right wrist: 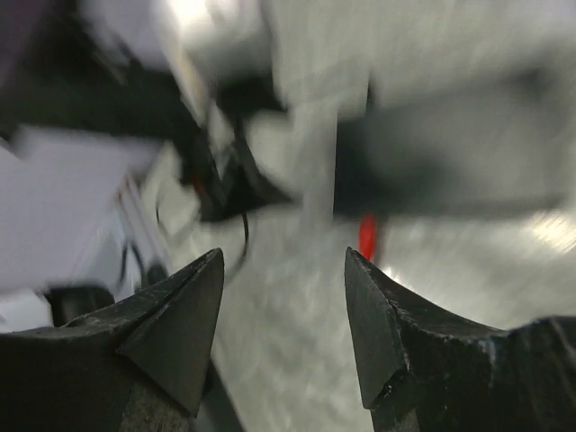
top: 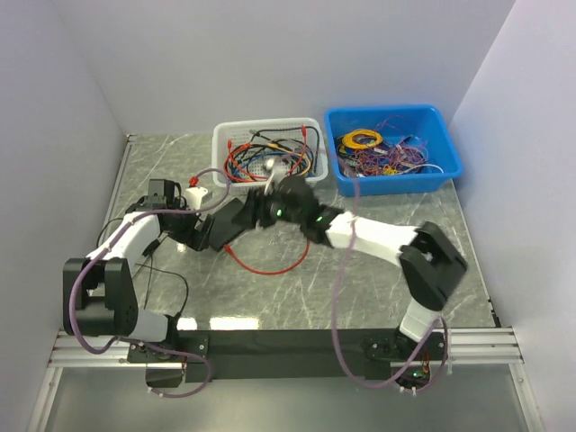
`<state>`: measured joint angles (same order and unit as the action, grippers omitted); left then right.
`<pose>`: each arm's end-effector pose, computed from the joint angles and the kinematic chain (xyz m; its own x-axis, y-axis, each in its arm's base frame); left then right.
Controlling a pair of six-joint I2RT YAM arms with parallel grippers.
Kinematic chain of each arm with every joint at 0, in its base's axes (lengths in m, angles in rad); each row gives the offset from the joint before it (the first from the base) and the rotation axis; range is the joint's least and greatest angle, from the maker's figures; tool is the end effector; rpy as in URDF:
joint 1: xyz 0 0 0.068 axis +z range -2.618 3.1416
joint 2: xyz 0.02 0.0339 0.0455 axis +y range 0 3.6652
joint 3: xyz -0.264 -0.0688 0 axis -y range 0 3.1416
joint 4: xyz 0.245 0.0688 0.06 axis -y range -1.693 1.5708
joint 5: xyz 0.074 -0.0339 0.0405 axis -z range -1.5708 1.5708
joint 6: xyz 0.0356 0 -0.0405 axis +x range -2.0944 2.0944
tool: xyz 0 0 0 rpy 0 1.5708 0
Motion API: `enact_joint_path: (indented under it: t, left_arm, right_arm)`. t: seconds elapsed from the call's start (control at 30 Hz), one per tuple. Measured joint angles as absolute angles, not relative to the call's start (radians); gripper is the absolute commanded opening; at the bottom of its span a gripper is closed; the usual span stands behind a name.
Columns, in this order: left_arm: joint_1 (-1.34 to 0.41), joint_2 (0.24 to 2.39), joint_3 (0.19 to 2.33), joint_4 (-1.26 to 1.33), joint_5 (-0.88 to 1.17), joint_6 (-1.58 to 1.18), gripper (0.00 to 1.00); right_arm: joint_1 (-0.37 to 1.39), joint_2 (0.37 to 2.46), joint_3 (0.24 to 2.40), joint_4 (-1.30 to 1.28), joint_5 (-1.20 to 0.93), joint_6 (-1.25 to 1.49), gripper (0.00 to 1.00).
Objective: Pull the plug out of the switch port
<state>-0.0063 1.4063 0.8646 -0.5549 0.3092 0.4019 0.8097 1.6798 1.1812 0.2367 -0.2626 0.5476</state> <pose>0.2668 -0.0125 0.2030 -0.7621 0.3774 -0.5261 0.4814 0.8737 -0.0705 0.2673 0.2940 0.2834 -0.6066 0.0922 -0.7897 -0.6517 0.5113 0.5603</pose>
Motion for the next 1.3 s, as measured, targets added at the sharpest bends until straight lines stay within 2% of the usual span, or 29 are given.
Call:
enact_joint_path:
  t: [0.27,0.9,0.97,1.07,1.2,1.3]
  left_arm:
    - [0.018,1.478,0.855,-0.492,0.314,0.392,0.99]
    - [0.018,1.537,0.841,-0.453,0.364,0.388,0.99]
    - [0.018,1.537,0.84,-0.453,0.367,0.387,0.99]
    - [0.018,1.537,0.84,-0.453,0.374,0.387,0.99]
    - [0.018,1.538,0.84,-0.453,0.381,0.387,0.99]
    - [0.018,1.538,0.84,-0.453,0.382,0.388,0.99]
  right_arm:
    - [0.865,1.974,1.069,0.397,-0.388,0.767,0.59]
    - [0.884,2.262,1.172,0.788,-0.396,1.012,0.52]
    - [0.883,2.287,1.185,0.82,-0.394,1.034,0.47]
    - [0.876,2.316,1.191,0.855,-0.385,1.078,0.33]
    - [0.865,2.339,1.191,0.895,-0.389,1.147,0.08]
    - [0.86,2.344,1.192,0.905,-0.394,1.186,0.0]
